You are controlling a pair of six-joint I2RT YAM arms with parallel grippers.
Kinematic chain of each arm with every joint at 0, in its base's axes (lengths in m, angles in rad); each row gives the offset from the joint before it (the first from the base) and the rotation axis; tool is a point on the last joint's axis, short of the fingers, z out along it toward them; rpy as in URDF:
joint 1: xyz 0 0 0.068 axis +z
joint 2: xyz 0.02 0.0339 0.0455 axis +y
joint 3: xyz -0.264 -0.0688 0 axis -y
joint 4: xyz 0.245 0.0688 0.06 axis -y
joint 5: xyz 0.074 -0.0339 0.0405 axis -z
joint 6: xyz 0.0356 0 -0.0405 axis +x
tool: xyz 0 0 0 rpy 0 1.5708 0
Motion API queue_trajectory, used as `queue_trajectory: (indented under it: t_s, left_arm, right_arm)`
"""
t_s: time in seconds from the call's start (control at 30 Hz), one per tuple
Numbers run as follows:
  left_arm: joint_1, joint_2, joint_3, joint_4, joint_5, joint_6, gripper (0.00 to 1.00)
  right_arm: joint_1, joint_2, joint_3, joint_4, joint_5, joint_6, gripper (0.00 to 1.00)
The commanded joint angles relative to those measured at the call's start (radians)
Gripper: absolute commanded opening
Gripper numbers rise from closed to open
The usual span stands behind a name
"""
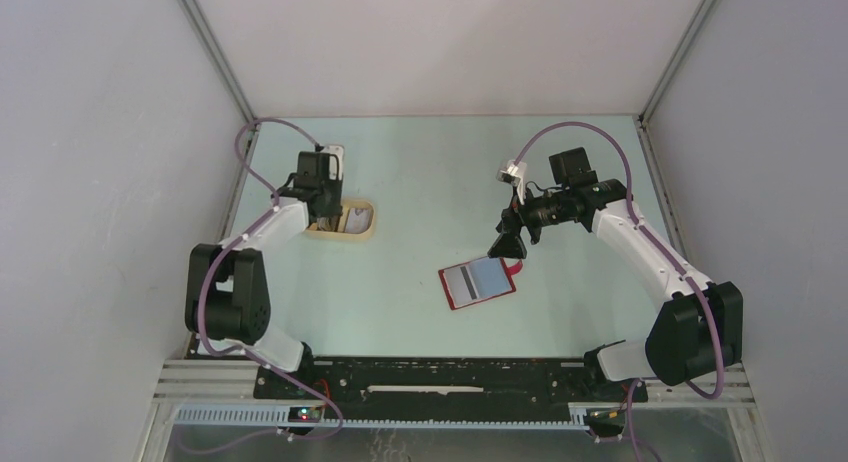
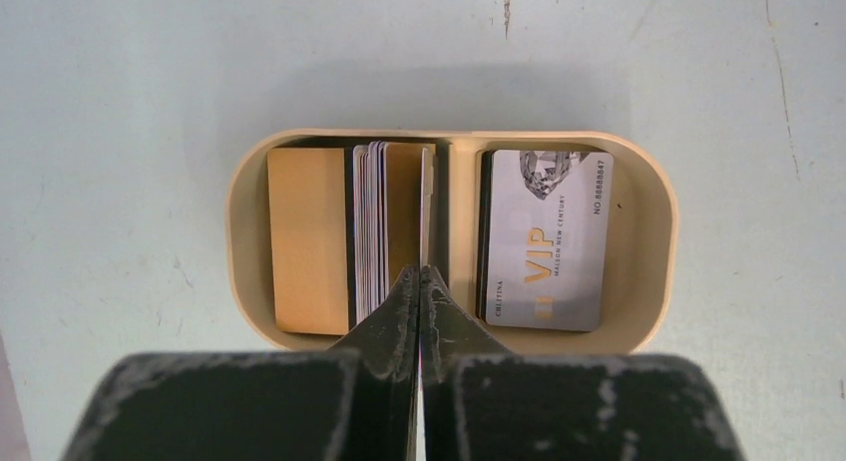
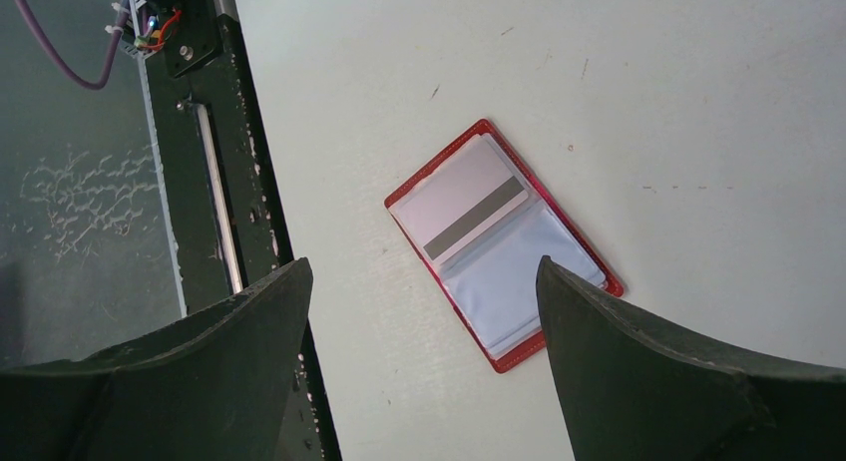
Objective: Put the credit cards into the card holder
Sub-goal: Pick up the credit card from the storage box.
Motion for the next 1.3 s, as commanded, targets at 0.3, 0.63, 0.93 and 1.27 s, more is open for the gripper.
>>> queue_trajectory:
  t_s: [0.3, 0.63, 0.93, 1.27]
  left_arm:
    - [0.008, -0.171, -0.089, 0.059, 0.024, -0.1, 0.0]
    - [0.007, -0.221, -0.117, 0.098, 0.069, -0.149, 0.0]
    - [0.005, -0.289, -0.163, 0.186, 0.253, -0.237, 0.0]
    - [-0.073, -0.396, -0.243, 0.314, 0.382, -0.351, 0.0]
  right_arm:
    - [0.015, 0.01, 0.012, -0.005, -0.027, -0.009, 0.92]
    - [0.038, 0.051, 0.012, 0.008, -0.043, 0.018, 0.91]
    - [0.043, 0.13, 0.012, 0.068, -0.122, 0.106, 0.89]
    - [0.04, 0.141, 0.011, 0.085, -0.139, 0.131, 0.88]
